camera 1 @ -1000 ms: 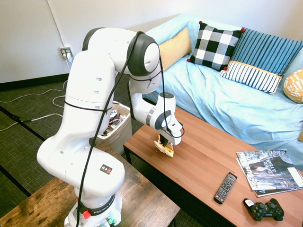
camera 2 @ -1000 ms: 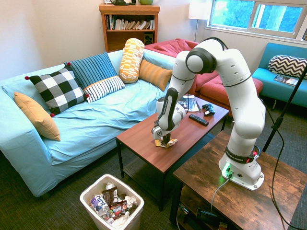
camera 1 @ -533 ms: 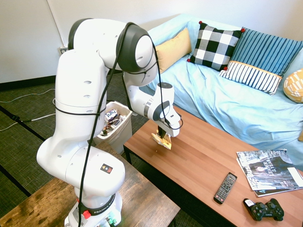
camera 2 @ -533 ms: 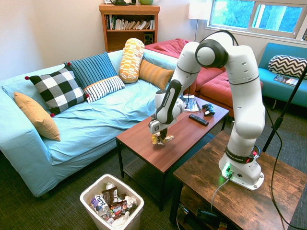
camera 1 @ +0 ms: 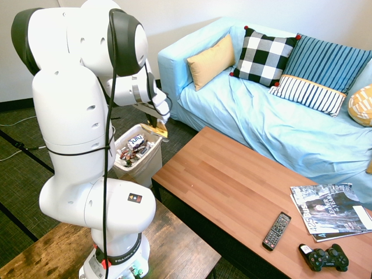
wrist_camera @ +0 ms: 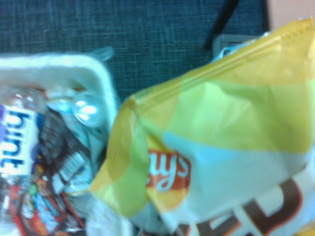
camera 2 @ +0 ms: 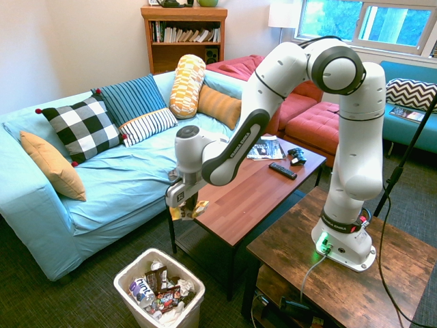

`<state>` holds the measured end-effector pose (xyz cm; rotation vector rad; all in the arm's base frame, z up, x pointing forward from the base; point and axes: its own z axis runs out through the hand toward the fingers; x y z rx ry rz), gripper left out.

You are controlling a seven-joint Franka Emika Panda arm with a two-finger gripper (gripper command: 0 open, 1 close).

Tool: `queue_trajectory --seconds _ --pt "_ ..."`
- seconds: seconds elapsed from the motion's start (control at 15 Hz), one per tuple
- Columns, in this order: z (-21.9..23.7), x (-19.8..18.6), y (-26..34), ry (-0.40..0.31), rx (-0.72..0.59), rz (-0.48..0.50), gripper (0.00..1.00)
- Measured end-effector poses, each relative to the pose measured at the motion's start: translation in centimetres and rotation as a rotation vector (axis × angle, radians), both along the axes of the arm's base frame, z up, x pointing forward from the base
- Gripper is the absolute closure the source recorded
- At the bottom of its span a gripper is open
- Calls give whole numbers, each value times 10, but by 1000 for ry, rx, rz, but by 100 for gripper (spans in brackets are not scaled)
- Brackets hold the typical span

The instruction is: Throw the chip bag in the trash bin

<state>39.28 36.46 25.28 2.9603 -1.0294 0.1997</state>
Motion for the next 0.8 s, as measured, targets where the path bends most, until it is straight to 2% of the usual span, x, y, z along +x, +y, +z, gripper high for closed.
queue_trajectory --seconds 0.13,0.33,0.47,0.53,0.8 --pt "-29 -28 65 12 -23 51 100" --pt "-108 -67 129 58 -72 123 100" --pt "-154 -68 153 48 -117 143 100" --pt "-169 -59 159 38 -134 136 0" --pt "-189 -24 163 25 -145 102 0"
